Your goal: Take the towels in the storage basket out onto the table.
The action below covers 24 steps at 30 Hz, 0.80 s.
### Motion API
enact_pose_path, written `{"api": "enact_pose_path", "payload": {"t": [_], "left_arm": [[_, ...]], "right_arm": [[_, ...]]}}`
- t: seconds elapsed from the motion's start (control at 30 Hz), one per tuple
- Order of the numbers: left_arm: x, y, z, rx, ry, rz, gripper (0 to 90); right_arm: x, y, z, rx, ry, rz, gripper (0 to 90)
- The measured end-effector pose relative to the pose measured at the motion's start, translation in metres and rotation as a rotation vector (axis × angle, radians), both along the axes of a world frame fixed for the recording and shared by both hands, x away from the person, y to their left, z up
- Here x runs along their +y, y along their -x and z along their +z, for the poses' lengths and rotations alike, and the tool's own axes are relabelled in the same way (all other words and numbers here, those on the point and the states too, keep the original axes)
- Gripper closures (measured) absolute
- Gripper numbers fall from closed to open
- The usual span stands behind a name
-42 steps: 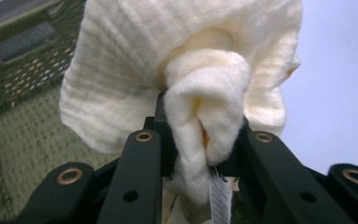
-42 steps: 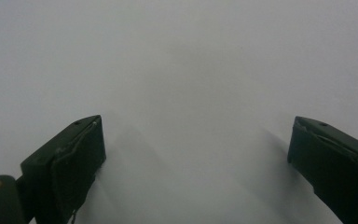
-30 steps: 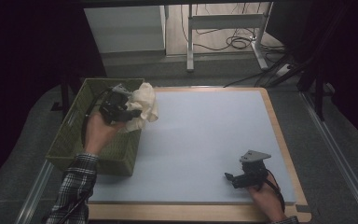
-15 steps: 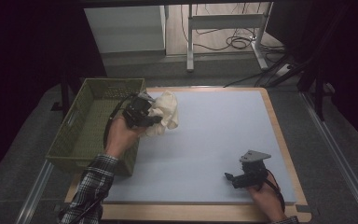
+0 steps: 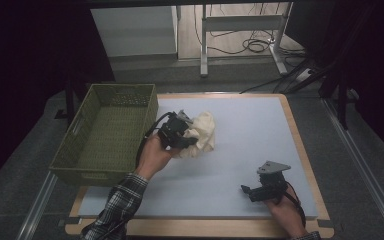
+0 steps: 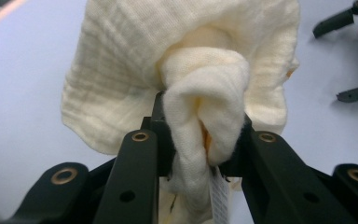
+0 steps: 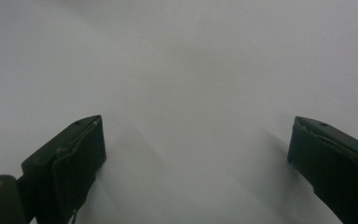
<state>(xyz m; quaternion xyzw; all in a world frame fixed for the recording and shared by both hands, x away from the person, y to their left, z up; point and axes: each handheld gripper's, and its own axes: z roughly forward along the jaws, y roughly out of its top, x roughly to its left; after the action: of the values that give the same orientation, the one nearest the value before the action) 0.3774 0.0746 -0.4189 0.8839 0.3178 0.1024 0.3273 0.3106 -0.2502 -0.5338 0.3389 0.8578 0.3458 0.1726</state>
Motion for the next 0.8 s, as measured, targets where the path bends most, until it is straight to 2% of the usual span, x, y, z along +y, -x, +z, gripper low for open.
{"api": "enact_pose_path", "payload": {"t": [0.07, 0.27, 0.3, 0.33, 0.53, 0.73, 0.8], "left_arm": [[-0.004, 0.001, -0.003, 0.004, -0.001, -0.006, 72.5], [-0.021, -0.001, -0.027, 0.037, 0.003, -0.033, 72.0], [-0.026, -0.002, -0.035, 0.048, 0.004, -0.036, 71.9], [-0.026, -0.002, -0.035, 0.048, 0.004, -0.036, 71.7], [-0.039, -0.004, -0.065, 0.072, -0.027, -0.049, 70.9], [-0.045, -0.004, -0.079, 0.081, -0.01, -0.054, 69.1], [-0.047, -0.003, -0.083, 0.082, -0.01, -0.058, 64.5]], "right_arm": [[0.0, 0.0, 0.0, -0.001, 0.0, -0.001, 4.3], [0.0, 0.0, 0.0, -0.002, 0.002, 0.0, 4.3], [0.0, 0.0, 0.0, -0.002, 0.002, 0.001, 4.3], [0.0, 0.0, 0.0, -0.002, 0.002, 0.001, 4.3], [0.0, 0.0, 0.0, 0.001, 0.001, -0.001, 4.3], [0.0, 0.0, 0.0, 0.0, 0.001, 0.0, 4.3], [0.0, 0.0, 0.0, 0.001, 0.001, 0.0, 4.3]]}}
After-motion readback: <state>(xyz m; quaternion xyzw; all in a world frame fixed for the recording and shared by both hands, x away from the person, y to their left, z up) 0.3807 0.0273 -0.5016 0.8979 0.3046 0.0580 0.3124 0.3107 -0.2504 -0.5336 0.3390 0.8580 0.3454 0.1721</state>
